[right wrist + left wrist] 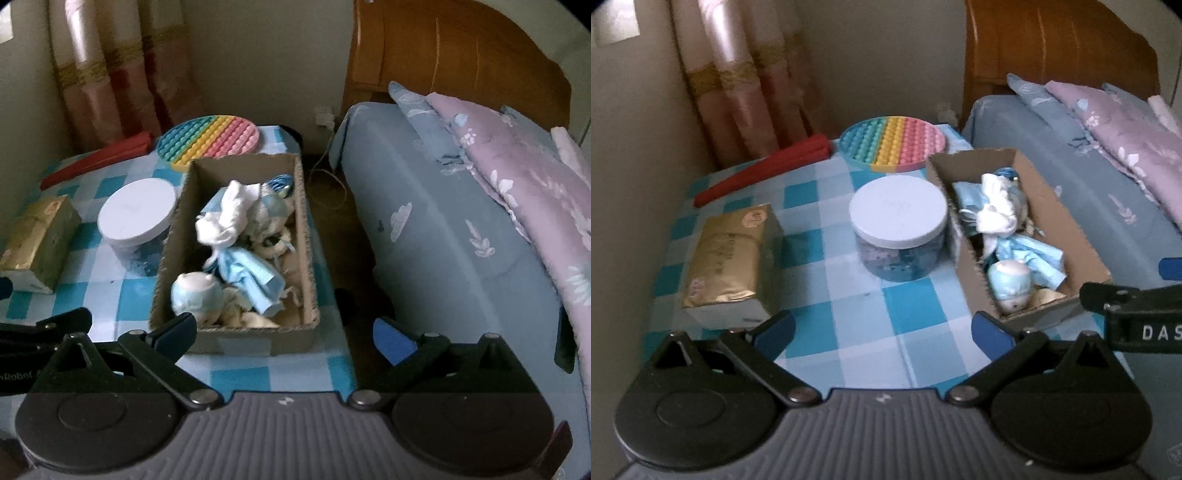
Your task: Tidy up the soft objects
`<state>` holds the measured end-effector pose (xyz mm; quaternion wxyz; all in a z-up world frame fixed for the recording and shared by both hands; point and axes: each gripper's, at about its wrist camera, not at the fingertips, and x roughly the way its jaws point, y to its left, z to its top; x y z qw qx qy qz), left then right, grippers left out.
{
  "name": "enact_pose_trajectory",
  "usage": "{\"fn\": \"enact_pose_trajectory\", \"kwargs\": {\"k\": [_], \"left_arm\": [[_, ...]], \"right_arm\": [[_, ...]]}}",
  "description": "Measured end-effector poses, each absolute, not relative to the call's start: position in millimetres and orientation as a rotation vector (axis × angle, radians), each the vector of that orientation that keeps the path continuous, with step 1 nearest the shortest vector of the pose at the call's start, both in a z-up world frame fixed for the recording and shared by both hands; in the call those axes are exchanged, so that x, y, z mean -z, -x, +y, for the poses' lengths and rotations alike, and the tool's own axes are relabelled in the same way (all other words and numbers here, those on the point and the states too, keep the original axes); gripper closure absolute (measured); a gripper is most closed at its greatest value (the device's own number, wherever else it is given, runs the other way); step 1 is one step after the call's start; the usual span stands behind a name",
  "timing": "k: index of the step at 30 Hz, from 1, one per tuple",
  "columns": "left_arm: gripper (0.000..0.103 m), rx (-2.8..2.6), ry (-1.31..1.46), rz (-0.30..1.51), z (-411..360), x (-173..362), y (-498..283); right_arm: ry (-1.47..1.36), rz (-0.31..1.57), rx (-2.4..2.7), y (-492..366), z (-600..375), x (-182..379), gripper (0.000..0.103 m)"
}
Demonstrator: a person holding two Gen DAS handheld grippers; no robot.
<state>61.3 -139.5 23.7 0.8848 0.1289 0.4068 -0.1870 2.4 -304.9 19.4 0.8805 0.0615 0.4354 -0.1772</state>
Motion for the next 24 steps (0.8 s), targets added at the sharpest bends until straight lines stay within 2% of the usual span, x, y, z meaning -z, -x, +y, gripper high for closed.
{"fn": "enact_pose_trajectory", "kwargs": {"k": [24], "left_arm": [[0.002,0.347,-0.273,0.861,-130.5,-21.5,-66.3]], "right_arm": [[-0.094,0.912,0.327,-13.2,-286.0,-18.9,0.000]]}}
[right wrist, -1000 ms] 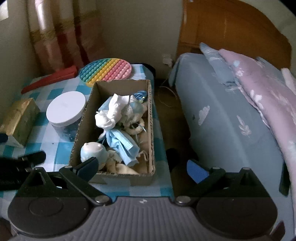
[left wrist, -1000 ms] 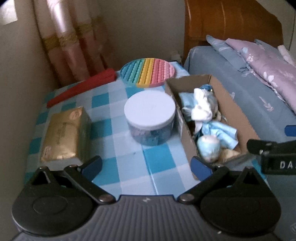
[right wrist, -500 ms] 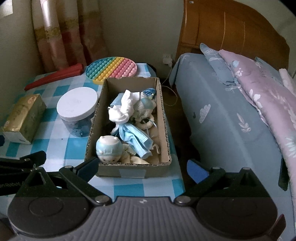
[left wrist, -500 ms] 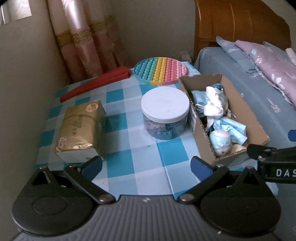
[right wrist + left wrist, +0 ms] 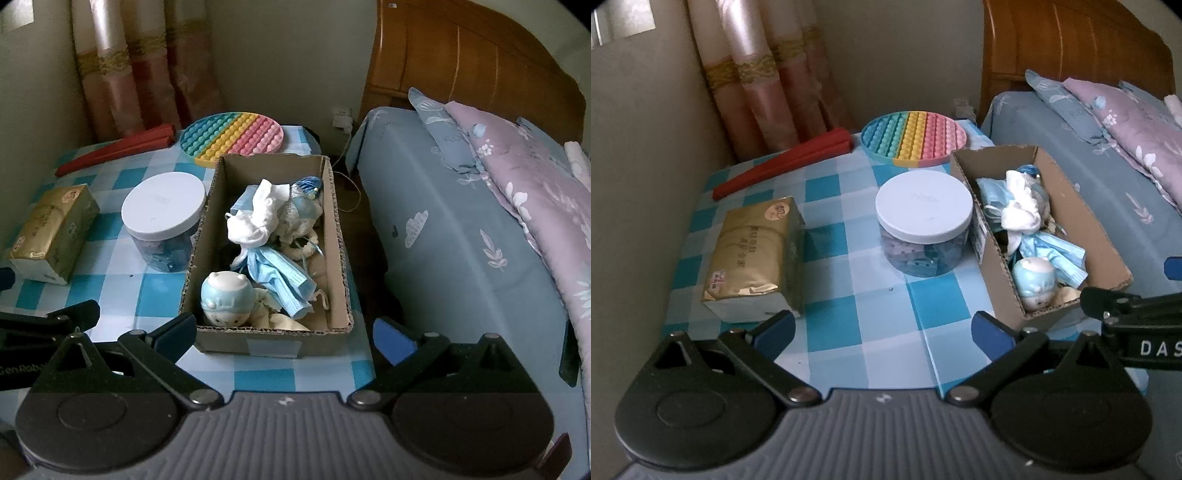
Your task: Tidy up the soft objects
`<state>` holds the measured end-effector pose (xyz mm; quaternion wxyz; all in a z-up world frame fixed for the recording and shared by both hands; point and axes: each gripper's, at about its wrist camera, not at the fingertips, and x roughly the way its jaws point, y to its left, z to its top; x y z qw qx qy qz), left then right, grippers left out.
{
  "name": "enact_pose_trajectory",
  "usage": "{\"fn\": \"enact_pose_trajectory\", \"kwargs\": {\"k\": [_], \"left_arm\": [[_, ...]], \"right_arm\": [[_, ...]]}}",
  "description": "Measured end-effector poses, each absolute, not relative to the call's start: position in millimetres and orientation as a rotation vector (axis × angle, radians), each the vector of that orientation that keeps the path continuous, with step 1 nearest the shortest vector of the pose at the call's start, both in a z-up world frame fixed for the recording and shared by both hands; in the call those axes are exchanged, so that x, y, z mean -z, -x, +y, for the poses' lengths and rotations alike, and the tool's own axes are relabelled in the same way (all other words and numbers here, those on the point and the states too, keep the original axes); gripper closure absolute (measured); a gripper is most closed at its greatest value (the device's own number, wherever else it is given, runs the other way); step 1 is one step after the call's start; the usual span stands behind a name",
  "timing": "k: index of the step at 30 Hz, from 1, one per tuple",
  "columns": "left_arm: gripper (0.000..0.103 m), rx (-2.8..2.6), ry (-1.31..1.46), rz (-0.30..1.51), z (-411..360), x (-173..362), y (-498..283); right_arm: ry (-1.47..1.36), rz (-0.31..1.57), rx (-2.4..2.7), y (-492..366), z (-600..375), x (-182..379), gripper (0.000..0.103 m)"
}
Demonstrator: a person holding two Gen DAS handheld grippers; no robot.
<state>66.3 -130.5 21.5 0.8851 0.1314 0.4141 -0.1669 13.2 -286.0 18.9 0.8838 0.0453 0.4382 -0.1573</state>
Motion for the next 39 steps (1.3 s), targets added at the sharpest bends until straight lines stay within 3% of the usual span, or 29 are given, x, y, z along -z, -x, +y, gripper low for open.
{"fn": "enact_pose_trajectory", "kwargs": {"k": [39], "left_arm": [[0.002,0.342,-0.272,0.866,-129.6,-23.1,-67.2]], "right_arm": [[-0.108,0.909,0.314,-13.1,-286.6,-18.8,0.000]]}}
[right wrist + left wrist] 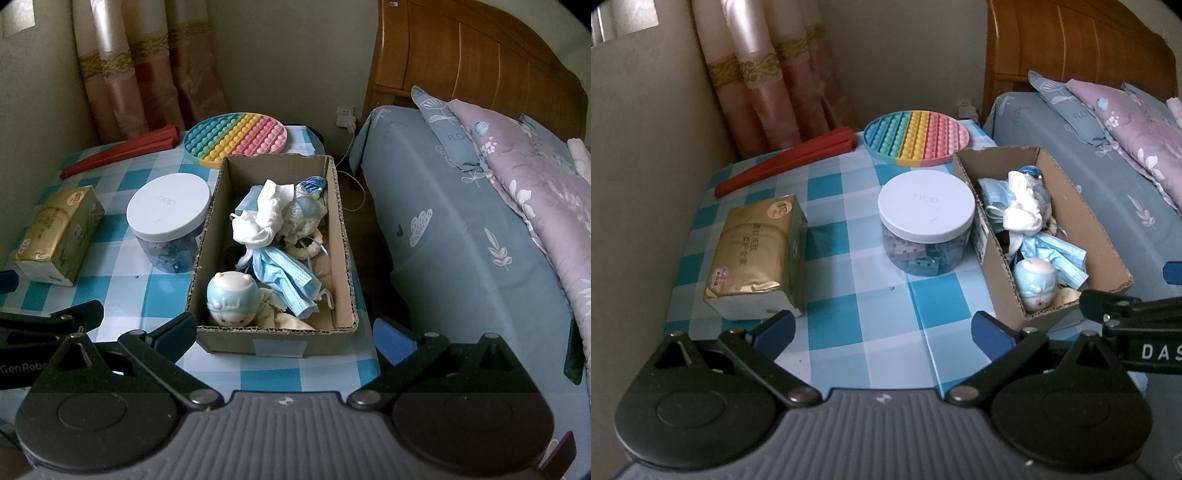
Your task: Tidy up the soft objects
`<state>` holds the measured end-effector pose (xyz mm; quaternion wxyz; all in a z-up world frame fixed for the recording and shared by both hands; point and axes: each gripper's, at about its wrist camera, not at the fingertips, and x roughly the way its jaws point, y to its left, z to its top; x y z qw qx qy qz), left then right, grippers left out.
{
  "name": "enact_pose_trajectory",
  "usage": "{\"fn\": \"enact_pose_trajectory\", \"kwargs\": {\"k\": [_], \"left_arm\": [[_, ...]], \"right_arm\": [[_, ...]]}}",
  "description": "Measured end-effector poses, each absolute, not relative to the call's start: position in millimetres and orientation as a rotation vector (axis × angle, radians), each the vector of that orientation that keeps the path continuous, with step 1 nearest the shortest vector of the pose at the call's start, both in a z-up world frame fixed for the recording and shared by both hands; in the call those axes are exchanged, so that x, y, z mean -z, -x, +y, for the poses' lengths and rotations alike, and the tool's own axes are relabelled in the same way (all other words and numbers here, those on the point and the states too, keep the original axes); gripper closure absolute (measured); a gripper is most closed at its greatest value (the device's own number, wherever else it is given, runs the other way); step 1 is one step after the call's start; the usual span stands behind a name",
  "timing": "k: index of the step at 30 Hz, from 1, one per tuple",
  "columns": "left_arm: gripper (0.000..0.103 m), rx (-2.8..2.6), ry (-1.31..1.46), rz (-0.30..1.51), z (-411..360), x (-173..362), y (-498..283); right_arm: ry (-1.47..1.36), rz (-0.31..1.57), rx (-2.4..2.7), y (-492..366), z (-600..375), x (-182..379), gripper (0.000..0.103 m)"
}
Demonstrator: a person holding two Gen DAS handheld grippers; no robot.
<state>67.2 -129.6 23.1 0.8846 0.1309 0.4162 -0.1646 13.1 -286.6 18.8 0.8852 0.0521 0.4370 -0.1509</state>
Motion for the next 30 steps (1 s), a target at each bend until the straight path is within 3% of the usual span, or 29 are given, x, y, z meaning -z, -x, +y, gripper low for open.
{"fn": "enact_pose_trajectory", "kwargs": {"k": [30], "left_arm": [[0.002,0.335,-0.258,0.873,-127.7,-22.0,-66.6]], "right_arm": [[-0.107,0.913,0.311,-11.6,-284.1,-19.5,0.000]]}}
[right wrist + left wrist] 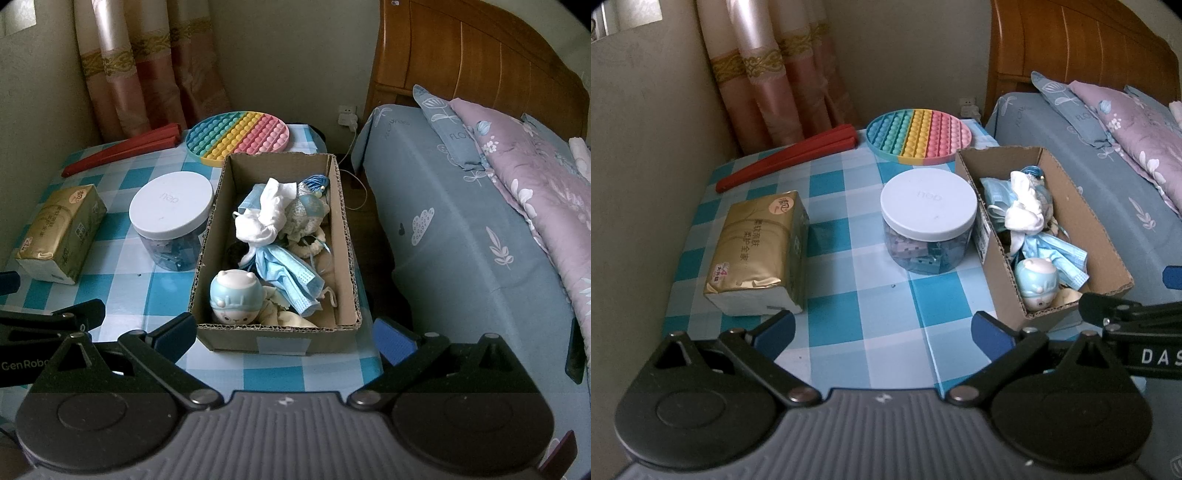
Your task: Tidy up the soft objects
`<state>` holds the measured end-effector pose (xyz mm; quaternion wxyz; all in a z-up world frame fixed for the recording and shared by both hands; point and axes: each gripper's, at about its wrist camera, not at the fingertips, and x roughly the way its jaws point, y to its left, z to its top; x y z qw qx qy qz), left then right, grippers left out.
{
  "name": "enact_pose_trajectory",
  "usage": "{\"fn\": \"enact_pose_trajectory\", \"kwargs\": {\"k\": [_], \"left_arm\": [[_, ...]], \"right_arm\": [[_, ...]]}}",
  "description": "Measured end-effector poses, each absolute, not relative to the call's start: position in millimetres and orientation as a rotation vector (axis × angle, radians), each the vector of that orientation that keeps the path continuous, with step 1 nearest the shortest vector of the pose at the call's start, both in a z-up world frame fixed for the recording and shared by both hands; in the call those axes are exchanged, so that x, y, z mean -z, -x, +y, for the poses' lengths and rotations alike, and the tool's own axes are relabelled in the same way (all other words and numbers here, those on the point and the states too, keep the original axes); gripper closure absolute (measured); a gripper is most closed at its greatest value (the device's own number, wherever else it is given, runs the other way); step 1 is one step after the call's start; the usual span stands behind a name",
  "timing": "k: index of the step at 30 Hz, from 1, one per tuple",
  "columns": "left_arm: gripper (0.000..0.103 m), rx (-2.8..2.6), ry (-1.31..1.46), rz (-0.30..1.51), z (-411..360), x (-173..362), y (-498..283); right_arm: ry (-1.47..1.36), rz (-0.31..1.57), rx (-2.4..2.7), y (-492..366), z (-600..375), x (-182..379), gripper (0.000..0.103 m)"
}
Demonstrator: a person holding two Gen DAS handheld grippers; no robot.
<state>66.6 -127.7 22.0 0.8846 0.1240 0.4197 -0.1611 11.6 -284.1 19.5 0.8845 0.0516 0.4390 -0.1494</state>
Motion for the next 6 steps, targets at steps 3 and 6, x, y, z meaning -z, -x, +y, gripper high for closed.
{"fn": "enact_pose_trajectory", "kwargs": {"k": [3,6], "left_arm": [[0.002,0.336,-0.258,0.874,-127.9,-21.7,-66.5],[0.002,0.335,-0.259,0.874,-127.5,-21.9,-66.8]], "right_arm": [[-0.107,0.913,0.310,-11.8,-284.2,-19.4,0.000],[-0.107,0.913,0.311,-12.0,-283.6,-19.4,0.000]]}}
